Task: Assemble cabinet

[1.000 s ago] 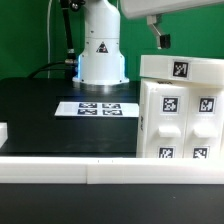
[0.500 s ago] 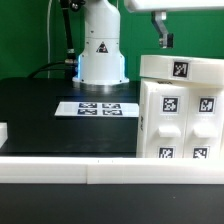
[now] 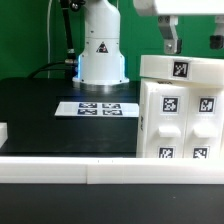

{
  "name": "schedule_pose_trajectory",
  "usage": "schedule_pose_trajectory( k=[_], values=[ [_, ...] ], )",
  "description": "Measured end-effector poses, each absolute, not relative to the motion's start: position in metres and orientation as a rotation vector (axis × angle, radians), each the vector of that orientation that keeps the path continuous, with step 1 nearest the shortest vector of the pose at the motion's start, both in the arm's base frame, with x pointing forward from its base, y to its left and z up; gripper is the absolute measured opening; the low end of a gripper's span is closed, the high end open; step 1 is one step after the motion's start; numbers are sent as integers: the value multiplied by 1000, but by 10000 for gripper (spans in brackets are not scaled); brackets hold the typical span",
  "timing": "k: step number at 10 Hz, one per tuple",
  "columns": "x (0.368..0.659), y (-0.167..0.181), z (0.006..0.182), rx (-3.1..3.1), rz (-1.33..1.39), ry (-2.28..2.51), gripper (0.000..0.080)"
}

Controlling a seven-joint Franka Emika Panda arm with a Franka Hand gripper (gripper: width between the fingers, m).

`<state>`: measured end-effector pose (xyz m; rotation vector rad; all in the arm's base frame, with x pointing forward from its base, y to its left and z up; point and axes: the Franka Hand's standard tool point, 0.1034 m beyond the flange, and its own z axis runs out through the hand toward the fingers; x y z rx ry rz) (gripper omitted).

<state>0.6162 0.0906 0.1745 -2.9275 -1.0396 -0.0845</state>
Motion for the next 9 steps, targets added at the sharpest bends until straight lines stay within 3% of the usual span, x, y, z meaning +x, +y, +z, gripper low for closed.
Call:
schedule_pose_trajectory(
  k=[2,8,9],
  values=[
    [614,89,165,-2960,-99,-961,797],
    [612,80,160,-2988,-103,-882,797],
    [612,77,159,-2990,-100,-876,674]
  ],
)
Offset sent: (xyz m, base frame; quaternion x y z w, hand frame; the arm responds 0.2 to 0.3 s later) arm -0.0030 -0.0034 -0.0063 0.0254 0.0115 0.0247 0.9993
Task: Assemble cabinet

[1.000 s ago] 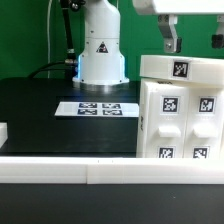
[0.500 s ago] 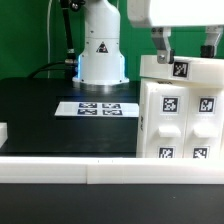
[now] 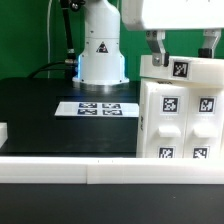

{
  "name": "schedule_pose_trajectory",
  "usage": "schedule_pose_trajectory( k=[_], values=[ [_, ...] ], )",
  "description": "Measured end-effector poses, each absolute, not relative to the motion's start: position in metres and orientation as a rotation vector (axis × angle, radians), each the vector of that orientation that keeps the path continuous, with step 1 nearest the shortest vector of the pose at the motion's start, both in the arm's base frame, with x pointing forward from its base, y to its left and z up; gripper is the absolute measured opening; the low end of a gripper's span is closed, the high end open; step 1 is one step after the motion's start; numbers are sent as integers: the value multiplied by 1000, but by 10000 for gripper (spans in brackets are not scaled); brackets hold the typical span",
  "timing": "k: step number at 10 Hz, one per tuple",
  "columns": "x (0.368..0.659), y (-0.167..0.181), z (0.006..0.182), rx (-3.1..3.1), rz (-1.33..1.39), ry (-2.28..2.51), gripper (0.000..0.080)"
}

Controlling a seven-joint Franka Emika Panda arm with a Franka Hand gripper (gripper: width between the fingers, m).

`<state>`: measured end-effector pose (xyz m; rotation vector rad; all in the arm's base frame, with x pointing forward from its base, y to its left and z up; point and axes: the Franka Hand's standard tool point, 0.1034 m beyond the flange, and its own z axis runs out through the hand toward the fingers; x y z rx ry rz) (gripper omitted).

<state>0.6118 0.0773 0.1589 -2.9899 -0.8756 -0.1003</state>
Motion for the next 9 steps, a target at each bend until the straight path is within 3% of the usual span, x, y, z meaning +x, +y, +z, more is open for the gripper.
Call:
schedule_pose_trajectory(
  k=[1,2,7,9],
  values=[
    [612,76,159,-2991,-99,-872,674],
    [612,76,159,-2991,-99,-871,552],
    [612,74,159,-3028,-98,-722,552],
    [612,74,158,-3083,-91,-372,553]
  ],
)
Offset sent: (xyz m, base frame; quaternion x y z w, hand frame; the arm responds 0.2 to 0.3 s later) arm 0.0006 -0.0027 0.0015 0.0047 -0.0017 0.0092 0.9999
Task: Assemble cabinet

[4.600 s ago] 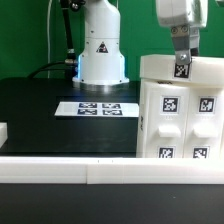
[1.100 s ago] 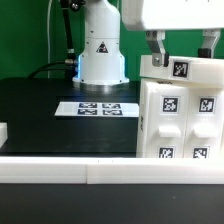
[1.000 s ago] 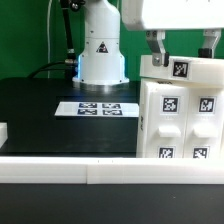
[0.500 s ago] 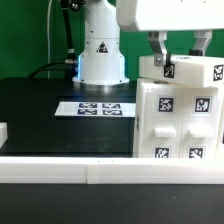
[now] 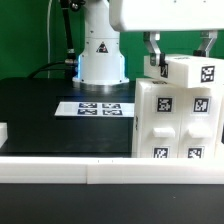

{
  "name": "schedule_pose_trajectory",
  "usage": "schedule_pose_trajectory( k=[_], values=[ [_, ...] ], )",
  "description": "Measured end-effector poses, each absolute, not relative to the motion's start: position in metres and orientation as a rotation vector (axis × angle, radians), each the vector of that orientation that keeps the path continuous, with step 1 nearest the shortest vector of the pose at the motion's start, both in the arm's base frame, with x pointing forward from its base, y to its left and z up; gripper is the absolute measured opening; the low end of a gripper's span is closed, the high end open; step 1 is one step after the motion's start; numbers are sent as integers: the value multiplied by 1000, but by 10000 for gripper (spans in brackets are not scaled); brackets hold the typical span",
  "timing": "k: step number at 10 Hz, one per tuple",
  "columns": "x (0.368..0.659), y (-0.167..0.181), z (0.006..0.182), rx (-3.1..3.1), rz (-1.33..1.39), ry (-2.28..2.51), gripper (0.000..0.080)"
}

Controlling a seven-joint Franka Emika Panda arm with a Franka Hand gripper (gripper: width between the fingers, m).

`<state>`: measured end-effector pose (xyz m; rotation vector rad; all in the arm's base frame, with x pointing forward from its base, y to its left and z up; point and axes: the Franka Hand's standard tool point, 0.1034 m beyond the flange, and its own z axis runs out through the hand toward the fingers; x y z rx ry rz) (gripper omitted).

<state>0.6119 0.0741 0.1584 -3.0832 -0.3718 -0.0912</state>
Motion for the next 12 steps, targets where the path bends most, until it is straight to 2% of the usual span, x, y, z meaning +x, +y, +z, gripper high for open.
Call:
schedule_pose_trajectory(
  k=[3,8,12],
  values=[
    [612,75,158,-3099,-84,-24,553],
    [612,79,157,-2899,-74,999,554],
    [611,89,156,-2577,-47,1641,554]
  ],
)
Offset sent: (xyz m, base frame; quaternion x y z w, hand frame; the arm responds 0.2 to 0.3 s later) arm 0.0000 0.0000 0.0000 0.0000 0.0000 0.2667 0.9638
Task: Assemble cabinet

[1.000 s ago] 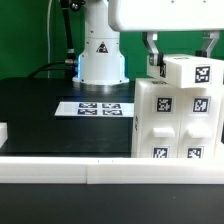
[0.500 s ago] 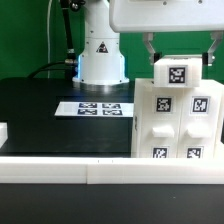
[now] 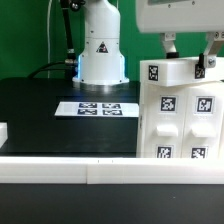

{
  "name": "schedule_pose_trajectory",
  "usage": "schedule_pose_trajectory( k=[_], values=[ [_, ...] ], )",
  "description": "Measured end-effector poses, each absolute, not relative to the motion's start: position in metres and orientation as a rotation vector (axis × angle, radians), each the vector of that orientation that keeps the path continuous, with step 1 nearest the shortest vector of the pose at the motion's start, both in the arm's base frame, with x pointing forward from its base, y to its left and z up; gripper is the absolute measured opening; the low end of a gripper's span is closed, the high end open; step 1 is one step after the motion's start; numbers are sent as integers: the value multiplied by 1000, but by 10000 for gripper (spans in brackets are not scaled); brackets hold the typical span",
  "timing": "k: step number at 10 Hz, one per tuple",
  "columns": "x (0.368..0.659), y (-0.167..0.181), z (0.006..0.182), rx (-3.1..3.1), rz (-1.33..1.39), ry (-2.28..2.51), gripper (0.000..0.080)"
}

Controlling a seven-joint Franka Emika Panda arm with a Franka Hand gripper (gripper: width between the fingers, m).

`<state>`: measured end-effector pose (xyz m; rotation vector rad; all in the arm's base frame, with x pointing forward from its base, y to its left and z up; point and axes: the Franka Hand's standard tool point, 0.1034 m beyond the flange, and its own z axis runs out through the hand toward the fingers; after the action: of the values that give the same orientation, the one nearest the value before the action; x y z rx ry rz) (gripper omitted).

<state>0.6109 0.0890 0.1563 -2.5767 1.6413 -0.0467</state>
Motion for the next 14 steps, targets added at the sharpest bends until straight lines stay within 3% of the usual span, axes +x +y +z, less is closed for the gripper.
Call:
schedule_pose_trajectory(
  k=[4,8,9,10,14],
  values=[
    [613,92,156,-2118,-22,2181,554],
    [614,93,156,-1882,12,2370,554],
    [614,94,157,-1884,18,2362,714],
    [615,95,159,-1899,24,2337,782],
    [622,101,176,-1892,49,2271,798]
  ],
)
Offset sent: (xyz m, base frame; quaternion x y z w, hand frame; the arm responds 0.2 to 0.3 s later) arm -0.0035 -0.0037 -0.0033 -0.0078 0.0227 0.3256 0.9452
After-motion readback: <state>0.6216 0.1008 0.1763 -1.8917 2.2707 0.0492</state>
